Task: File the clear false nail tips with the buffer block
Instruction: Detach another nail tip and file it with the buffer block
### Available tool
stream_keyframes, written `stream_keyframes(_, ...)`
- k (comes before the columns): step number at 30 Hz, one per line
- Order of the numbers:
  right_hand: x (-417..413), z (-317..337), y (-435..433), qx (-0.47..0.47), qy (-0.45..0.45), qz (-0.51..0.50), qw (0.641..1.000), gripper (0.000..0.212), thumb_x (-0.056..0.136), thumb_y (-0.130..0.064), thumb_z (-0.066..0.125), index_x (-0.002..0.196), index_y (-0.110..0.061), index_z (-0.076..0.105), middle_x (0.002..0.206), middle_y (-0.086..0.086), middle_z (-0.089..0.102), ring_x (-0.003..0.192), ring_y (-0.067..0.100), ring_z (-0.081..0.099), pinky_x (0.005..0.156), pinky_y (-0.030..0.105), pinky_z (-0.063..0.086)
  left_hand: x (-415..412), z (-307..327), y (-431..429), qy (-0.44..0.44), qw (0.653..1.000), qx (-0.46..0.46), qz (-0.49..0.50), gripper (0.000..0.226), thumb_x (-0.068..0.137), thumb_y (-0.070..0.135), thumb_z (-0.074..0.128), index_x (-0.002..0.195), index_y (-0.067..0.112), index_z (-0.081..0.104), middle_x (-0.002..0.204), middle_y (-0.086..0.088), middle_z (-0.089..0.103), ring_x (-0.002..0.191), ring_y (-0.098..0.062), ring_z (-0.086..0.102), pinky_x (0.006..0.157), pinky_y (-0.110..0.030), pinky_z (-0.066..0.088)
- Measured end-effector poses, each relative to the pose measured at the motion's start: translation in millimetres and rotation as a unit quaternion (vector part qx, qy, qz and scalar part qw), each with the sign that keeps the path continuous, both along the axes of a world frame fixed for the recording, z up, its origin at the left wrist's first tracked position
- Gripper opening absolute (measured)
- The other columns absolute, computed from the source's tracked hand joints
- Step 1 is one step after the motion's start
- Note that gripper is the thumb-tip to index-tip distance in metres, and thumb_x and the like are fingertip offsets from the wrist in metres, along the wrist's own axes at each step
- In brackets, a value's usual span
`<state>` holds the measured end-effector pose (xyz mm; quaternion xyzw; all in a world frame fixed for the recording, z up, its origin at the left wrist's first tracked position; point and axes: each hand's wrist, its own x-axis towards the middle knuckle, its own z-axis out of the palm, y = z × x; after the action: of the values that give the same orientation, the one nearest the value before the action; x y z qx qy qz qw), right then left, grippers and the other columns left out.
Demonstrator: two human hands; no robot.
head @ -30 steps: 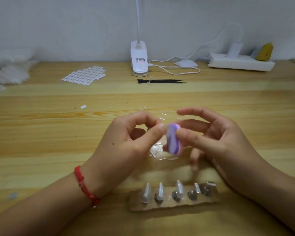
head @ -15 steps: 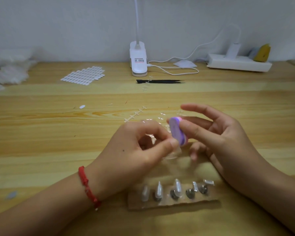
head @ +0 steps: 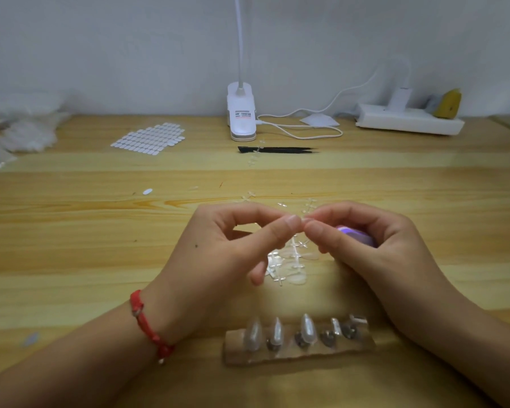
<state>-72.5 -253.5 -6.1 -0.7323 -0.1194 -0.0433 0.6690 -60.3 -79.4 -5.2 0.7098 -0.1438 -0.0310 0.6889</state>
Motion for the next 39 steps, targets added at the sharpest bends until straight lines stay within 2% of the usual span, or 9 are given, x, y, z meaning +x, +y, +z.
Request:
stream_keyframes(5, 2, 1, -1, -0.002, 0.006, -0.004, 1.0, 0.02, 0.065, -0.039, 0.072, 0.069, -0.02, 0.075, 0.058, -0.015, 0.064, 0.052, -0.004, 0.055, 0.054, 0.004, 0.04, -2, 1, 0, -0.014, 0.998, 0.049, -0.027, 0.018, 0.072, 0.035, 0.072, 0.073, 0.017, 0.075, 0.043, 0.016, 0.052, 0.035, 0.0, 0.04, 0.04, -0.005, 0.03)
stream_keyframes(8, 5, -4, -6, -0.021, 0.064, 0.028, 0.997, 0.029, 0.065, -0.05, 0.082, 0.073, -0.022, 0.075, 0.058, -0.009, 0.054, 0.051, 0.007, 0.037, 0.047, 0.012, 0.031, 0, 2, 2, -0.152, 0.979, 0.132, -0.008, 0.016, 0.075, 0.037, 0.077, 0.08, 0.023, 0.072, 0.058, 0.015, 0.057, 0.042, -0.002, 0.048, 0.045, -0.009, 0.035)
stream_keyframes(11, 8, -7, -10, -0.012, 0.11, 0.083, 0.99, 0.038, 0.062, -0.057, 0.079, 0.069, -0.02, 0.071, 0.059, -0.002, 0.043, 0.051, 0.006, 0.032, 0.042, 0.012, 0.028, 2, 5, 6, -0.31, 0.921, 0.234, 0.018, 0.022, 0.078, 0.039, 0.073, 0.096, 0.025, 0.07, 0.079, 0.011, 0.058, 0.052, -0.011, 0.056, 0.053, -0.015, 0.037)
stream_keyframes(14, 8, -6, -13, 0.0, 0.141, 0.119, 0.983, 0.03, 0.067, -0.05, 0.075, 0.065, -0.021, 0.068, 0.058, -0.004, 0.04, 0.049, 0.004, 0.031, 0.039, 0.012, 0.025, 2, 7, 8, -0.371, 0.889, 0.268, 0.027, 0.019, 0.08, 0.037, 0.071, 0.095, 0.024, 0.072, 0.082, 0.009, 0.059, 0.051, -0.008, 0.054, 0.056, -0.013, 0.035)
stream_keyframes(19, 11, -3, -12, 0.097, 0.16, 0.092, 0.978, 0.01, 0.076, -0.029, 0.074, 0.069, -0.023, 0.074, 0.059, -0.011, 0.053, 0.045, 0.002, 0.032, 0.036, 0.012, 0.02, -8, 15, 5, -0.338, 0.913, 0.227, 0.031, 0.02, 0.076, 0.031, 0.077, 0.091, 0.019, 0.073, 0.077, 0.007, 0.061, 0.053, -0.013, 0.056, 0.053, -0.021, 0.042)
stream_keyframes(24, 18, -2, -20, 0.173, 0.174, 0.013, 0.969, 0.008, 0.077, -0.029, 0.066, 0.08, -0.022, 0.069, 0.063, -0.009, 0.053, 0.047, 0.004, 0.029, 0.038, 0.014, 0.018, -31, 21, -5, -0.317, 0.918, 0.235, -0.034, 0.018, 0.07, 0.035, 0.079, 0.084, 0.026, 0.075, 0.069, 0.013, 0.058, 0.061, -0.011, 0.055, 0.063, -0.017, 0.04)
stream_keyframes(30, 23, -7, -19, 0.162, 0.157, 0.019, 0.974, 0.007, 0.078, -0.026, 0.065, 0.081, -0.02, 0.067, 0.064, -0.007, 0.054, 0.049, 0.005, 0.028, 0.04, 0.015, 0.018, -45, -2, -4, -0.264, 0.923, 0.28, 0.005, 0.019, 0.064, 0.051, 0.071, 0.079, 0.041, 0.072, 0.076, 0.012, 0.052, 0.079, -0.005, 0.053, 0.075, -0.037, 0.038)
stream_keyframes(35, 20, -9, -16, 0.141, 0.137, 0.033, 0.98, 0.01, 0.073, -0.02, 0.073, 0.078, -0.015, 0.066, 0.061, -0.004, 0.055, 0.046, 0.005, 0.029, 0.037, 0.014, 0.021, -47, -9, -9, -0.278, 0.907, 0.316, 0.021, 0.018, 0.064, 0.053, 0.071, 0.078, 0.042, 0.071, 0.073, 0.015, 0.049, 0.075, -0.003, 0.05, 0.077, -0.036, 0.032)
stream_keyframes(39, 18, -11, -15, 0.125, 0.123, 0.046, 0.983, 0.005, 0.073, -0.019, 0.067, 0.069, -0.018, 0.07, 0.06, -0.001, 0.056, 0.044, 0.006, 0.029, 0.034, 0.012, 0.024, -47, -11, -11, -0.27, 0.909, 0.316, 0.031, 0.018, 0.065, 0.056, 0.068, 0.076, 0.042, 0.071, 0.071, 0.016, 0.048, 0.075, -0.003, 0.05, 0.077, -0.034, 0.03)
